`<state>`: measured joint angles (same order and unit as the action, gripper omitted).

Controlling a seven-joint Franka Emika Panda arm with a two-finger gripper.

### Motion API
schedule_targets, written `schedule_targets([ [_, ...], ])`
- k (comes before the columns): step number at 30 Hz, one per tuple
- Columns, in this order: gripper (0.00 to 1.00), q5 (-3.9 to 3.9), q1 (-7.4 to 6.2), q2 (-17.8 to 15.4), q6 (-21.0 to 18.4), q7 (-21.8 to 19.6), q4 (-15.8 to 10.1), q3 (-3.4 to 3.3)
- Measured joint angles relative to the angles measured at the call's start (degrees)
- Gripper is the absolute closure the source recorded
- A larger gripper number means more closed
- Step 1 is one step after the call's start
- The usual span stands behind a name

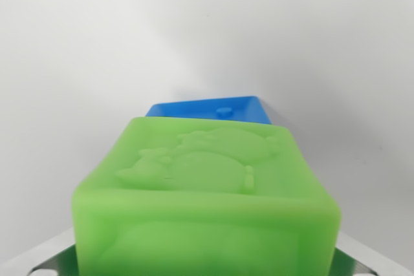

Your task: Stack cube

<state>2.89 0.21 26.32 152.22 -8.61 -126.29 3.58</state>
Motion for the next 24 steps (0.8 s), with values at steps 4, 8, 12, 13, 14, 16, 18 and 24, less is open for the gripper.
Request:
schedule_targets([
  [4,0.00,0.00,-0.05,0.13,0.11,0.00,0.04,-0.06],
  [8,0.00,0.00,-0.05,0.13,0.11,0.00,0.05,-0.06],
  [12,0.00,0.00,-0.06,0.13,0.11,0.00,0.05,-0.06],
  [13,0.00,0.00,-0.06,0.13,0.11,0.00,0.05,-0.07],
  [14,0.00,0.00,-0.06,0.13,0.11,0.00,0.05,-0.07],
  [16,0.00,0.00,-0.06,0.13,0.12,0.00,0.05,-0.07],
  [18,0.00,0.00,-0.06,0.13,0.12,0.00,0.05,-0.07],
  [24,0.00,0.00,-0.06,0.13,0.12,0.00,0.06,-0.07],
])
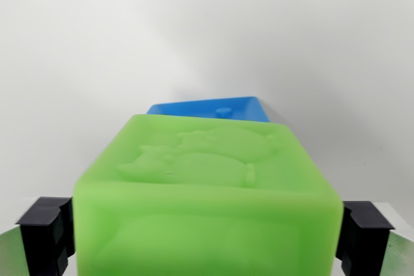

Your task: Stack cube

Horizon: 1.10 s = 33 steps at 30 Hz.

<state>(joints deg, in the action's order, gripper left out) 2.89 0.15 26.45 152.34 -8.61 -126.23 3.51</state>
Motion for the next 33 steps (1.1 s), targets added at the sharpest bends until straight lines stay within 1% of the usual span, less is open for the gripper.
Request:
schedule_targets([
  [17,0.00,0.00,0.00,-0.24,-0.22,0.00,0.00,0.00],
  [27,0.00,-0.09,0.03,-2.94,-2.42,0.08,-0.31,0.07],
  [33,0.00,-0.33,0.08,-5.16,-4.34,0.20,-0.56,0.19],
])
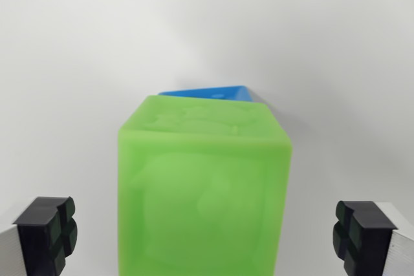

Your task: Stack cube

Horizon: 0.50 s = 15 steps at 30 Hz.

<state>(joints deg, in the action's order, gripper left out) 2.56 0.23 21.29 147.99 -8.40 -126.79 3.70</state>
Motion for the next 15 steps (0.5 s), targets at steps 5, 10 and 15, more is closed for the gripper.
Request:
schedule_targets([
  [5,0.00,-0.31,0.00,-2.06,-1.95,0.16,-0.08,0.06],
  [10,0.00,-0.67,0.01,-4.18,-4.08,0.37,-0.09,0.09],
  [15,0.00,-0.93,0.00,-6.57,-6.48,0.59,0.00,0.11],
])
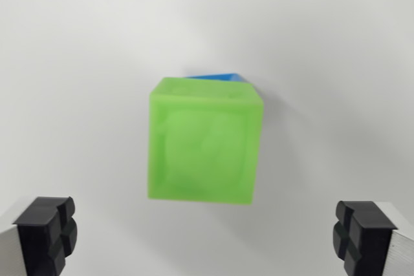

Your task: Stack cube

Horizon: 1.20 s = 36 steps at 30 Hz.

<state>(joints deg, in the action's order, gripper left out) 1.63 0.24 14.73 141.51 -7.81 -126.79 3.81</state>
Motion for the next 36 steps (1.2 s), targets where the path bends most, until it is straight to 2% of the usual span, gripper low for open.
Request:
schedule_targets([
  [20,0.00,-0.92,0.00,-8.54,-11.50,0.68,3.09,0.04],
  [36,0.00,-1.22,0.00,-12.72,-19.98,0.98,7.37,0.04],
])
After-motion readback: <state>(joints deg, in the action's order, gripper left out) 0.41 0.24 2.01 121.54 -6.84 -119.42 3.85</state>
